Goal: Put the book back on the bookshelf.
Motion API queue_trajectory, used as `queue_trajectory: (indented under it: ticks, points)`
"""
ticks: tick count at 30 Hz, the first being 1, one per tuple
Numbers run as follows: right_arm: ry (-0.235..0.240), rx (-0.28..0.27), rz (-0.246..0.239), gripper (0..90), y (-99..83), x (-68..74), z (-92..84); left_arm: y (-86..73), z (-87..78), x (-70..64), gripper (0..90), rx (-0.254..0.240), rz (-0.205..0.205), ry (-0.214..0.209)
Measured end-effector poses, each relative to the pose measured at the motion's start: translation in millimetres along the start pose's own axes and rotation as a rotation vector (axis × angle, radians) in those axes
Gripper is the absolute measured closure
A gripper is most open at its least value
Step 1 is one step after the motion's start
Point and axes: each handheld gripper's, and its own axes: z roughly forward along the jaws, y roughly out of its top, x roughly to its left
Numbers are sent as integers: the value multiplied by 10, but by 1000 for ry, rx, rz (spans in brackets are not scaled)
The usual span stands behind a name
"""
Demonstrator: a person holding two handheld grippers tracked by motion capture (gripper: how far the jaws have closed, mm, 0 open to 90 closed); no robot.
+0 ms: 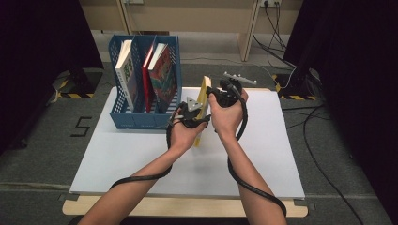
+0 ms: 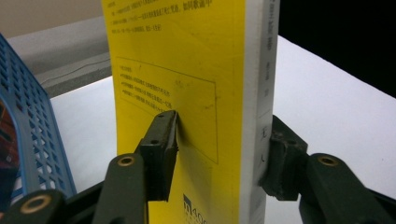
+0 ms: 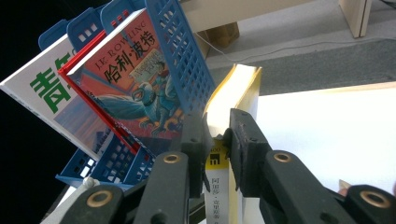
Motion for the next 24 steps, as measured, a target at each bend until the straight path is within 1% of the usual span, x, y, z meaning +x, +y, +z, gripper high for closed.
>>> queue_trajectory:
  ticks: [5, 6, 9, 10, 13, 15, 16, 17, 18, 19, 20, 21, 22, 24]
  points:
    - [3, 7, -16, 770, -10, 56, 6, -2, -43, 12, 547, 15, 1, 13]
    - [8, 12, -27, 770, -11, 87, 22, -18, -53, 21, 562, 1, 3, 18]
    - [13, 15, -28, 769, -10, 108, 41, -30, -78, 35, 584, 1, 14, 24]
    - [15, 17, -25, 769, -9, 120, 42, -35, -93, 47, 589, -3, 5, 26]
    - [15, 16, -35, 768, -11, 137, 54, -37, -103, 58, 595, -4, 0, 27]
    - [18, 19, -43, 766, -11, 154, 65, -37, -125, 71, 611, 7, -1, 33]
    - [25, 21, -41, 760, -14, 167, 76, -36, -140, 80, 637, 16, 2, 34]
    - [32, 24, -38, 756, -16, 175, 81, -39, -145, 84, 654, 12, -7, 38]
    - [39, 27, -39, 743, -17, 180, 90, -50, -184, 125, 689, 26, -13, 44]
    - [56, 34, -44, 794, -16, 185, 99, -60, -187, 151, 746, 27, -24, 39]
    - [50, 43, -55, 769, -11, 193, 96, -73, -189, 184, 754, 35, -27, 29]
    - [59, 50, -63, 738, -8, 197, 99, -92, -193, 208, 755, 30, -34, 17]
    - [80, 60, -66, 724, -6, 191, 105, -105, -204, 219, 756, 27, -27, 14]
    - [102, 55, -72, 718, -8, 190, 94, -112, -230, 233, 757, 14, -25, 13]
